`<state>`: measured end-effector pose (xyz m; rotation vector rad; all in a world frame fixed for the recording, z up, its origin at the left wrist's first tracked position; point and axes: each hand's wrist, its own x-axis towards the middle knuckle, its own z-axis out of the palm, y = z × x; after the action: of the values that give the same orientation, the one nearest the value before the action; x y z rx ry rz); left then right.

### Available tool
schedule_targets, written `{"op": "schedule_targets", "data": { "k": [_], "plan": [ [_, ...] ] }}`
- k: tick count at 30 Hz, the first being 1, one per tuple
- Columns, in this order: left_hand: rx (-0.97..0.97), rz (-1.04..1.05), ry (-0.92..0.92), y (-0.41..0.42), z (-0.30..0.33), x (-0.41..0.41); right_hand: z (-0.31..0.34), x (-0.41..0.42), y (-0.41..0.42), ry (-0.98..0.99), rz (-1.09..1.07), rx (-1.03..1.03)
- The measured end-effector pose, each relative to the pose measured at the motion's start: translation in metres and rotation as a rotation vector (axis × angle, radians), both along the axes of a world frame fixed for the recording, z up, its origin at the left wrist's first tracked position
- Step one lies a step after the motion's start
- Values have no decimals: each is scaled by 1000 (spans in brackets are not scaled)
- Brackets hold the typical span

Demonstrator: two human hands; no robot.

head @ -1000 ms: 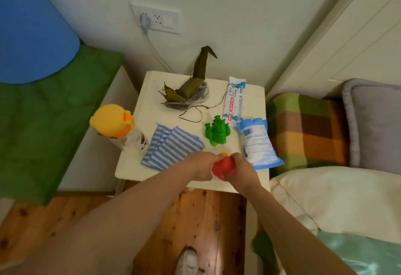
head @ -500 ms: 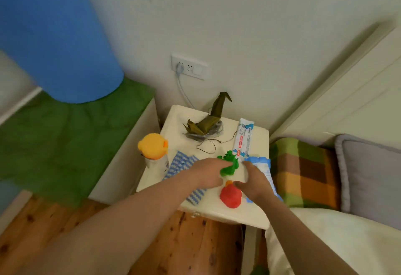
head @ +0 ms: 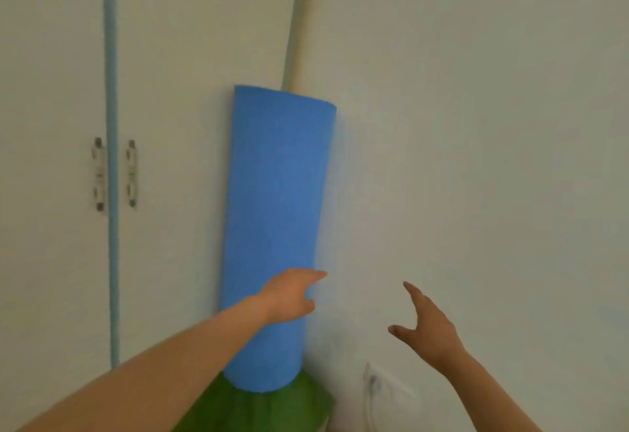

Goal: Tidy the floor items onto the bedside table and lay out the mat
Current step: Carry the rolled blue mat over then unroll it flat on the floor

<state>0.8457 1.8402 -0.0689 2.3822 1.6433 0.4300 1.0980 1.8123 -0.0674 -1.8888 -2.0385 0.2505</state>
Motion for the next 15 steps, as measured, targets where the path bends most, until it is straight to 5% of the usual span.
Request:
{"op": "schedule_targets", "data": {
  "k": [9,15],
  "plan": [
    [327,295,96,-39,197,-236,173,-140,27,35,186,349],
    [451,325,71,-20,266,-292,229,-211,45,54,223,468]
  ]
}}
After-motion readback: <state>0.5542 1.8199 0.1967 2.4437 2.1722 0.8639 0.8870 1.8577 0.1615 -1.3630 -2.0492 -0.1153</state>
